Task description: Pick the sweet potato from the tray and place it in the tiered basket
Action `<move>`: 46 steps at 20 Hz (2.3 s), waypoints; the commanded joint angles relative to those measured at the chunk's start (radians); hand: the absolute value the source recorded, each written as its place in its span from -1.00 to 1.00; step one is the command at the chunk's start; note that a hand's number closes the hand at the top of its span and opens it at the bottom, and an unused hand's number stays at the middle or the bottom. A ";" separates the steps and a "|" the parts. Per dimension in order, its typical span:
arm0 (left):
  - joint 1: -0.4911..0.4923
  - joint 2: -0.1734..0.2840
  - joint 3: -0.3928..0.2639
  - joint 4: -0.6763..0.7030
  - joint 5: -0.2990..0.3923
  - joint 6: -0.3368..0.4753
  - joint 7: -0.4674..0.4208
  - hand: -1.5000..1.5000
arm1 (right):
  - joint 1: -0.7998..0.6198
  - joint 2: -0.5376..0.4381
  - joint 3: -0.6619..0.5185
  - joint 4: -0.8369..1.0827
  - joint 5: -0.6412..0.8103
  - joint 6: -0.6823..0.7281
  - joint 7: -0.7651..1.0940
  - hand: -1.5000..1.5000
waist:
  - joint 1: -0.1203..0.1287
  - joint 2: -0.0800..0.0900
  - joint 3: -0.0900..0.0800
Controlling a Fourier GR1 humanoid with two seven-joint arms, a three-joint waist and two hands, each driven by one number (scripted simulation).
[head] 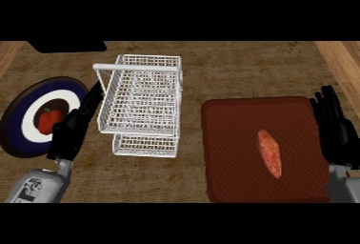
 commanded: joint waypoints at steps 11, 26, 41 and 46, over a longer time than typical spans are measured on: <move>0.129 0.014 0.145 -0.022 0.199 -0.097 0.038 0.00 | 0.126 0.174 0.198 -0.122 0.286 -0.258 -0.018 -1.00 | 0.044 -0.009 -0.002; 0.121 0.007 0.172 -0.027 0.203 -0.116 0.069 0.00 | 0.195 -0.510 0.289 -0.477 0.691 0.108 0.452 -1.00 | 0.027 -0.010 -0.011; 0.156 -0.063 0.162 -0.084 0.134 -0.115 0.078 0.00 | 0.006 -0.273 0.445 -0.554 0.805 0.367 0.956 -1.00 | 0.044 -0.006 -0.001; 0.173 -0.073 0.196 -0.051 0.126 -0.147 0.039 0.00 | 0.101 -0.215 0.492 -0.555 0.937 0.337 1.001 -1.00 | 0.036 -0.008 -0.001</move>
